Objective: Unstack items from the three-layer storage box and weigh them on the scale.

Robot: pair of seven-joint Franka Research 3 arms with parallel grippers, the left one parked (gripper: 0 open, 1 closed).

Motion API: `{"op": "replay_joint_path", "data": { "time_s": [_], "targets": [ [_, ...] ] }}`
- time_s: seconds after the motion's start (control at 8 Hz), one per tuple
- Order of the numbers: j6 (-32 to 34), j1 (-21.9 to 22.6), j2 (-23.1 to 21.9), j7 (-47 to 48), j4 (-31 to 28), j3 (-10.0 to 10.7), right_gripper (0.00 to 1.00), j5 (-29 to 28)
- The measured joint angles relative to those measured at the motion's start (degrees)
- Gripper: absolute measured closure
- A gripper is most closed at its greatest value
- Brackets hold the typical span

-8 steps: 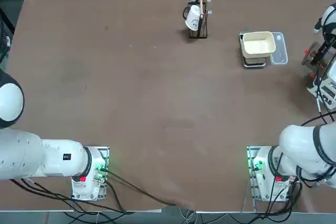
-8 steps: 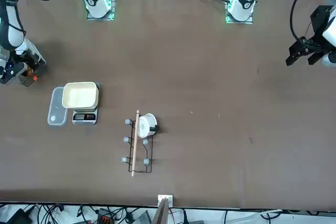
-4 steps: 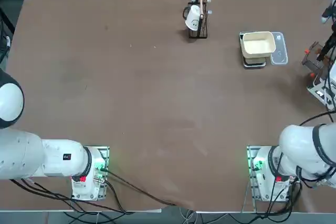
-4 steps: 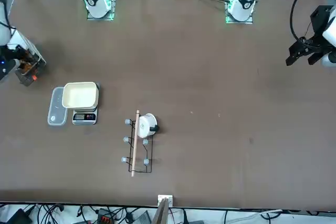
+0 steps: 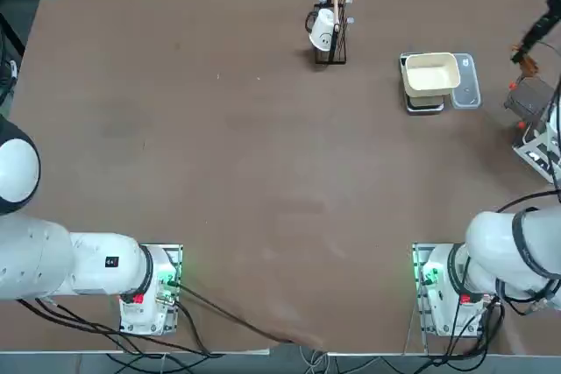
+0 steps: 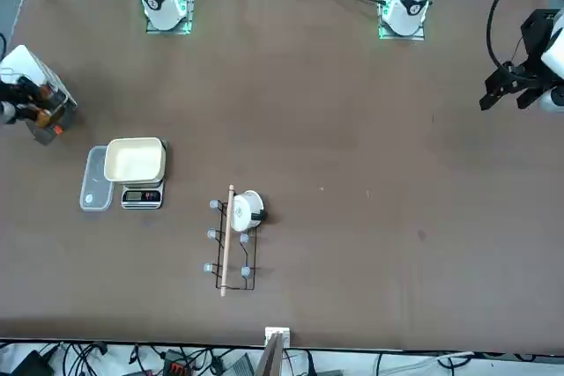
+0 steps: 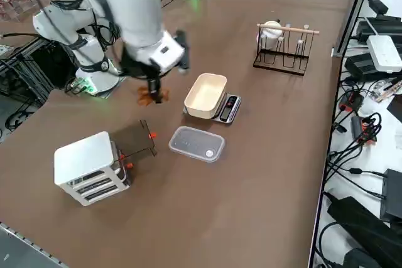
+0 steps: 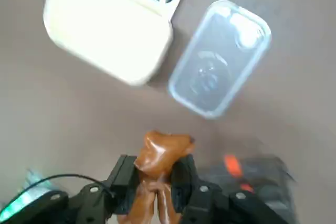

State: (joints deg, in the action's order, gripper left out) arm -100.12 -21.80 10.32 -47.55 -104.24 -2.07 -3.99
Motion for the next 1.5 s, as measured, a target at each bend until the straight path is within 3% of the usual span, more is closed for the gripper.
{"op": "replay_joint_path", "data": {
  "time_s": [0.38, 0.62, 0.75, 1.0, 1.12, 1.38, 1.5],
  "targets": [
    [-6.71, 11.68, 5.07, 23.99, -0.5, -0.34, 0.63, -0.68],
    [-11.37, 14.62, 9.52, 31.97, -1.41, -0.31, 0.62, -0.69],
    [-12.52, 15.58, 10.83, 34.09, -1.77, -0.29, 0.48, -0.69],
    [-11.71, 16.23, 10.97, 35.1, -1.72, -0.18, 0.11, -0.67],
    [-10.54, 16.21, 10.22, 34.58, -1.44, 0.26, 0.01, 0.11],
    [-6.32, 15.51, 7.06, 25.53, -1.19, 2.08, 0.09, 7.04],
    [-4.31, 14.19, 5.78, 18.27, -1.22, 2.9, 0.3, 10.62]
  ]
}}
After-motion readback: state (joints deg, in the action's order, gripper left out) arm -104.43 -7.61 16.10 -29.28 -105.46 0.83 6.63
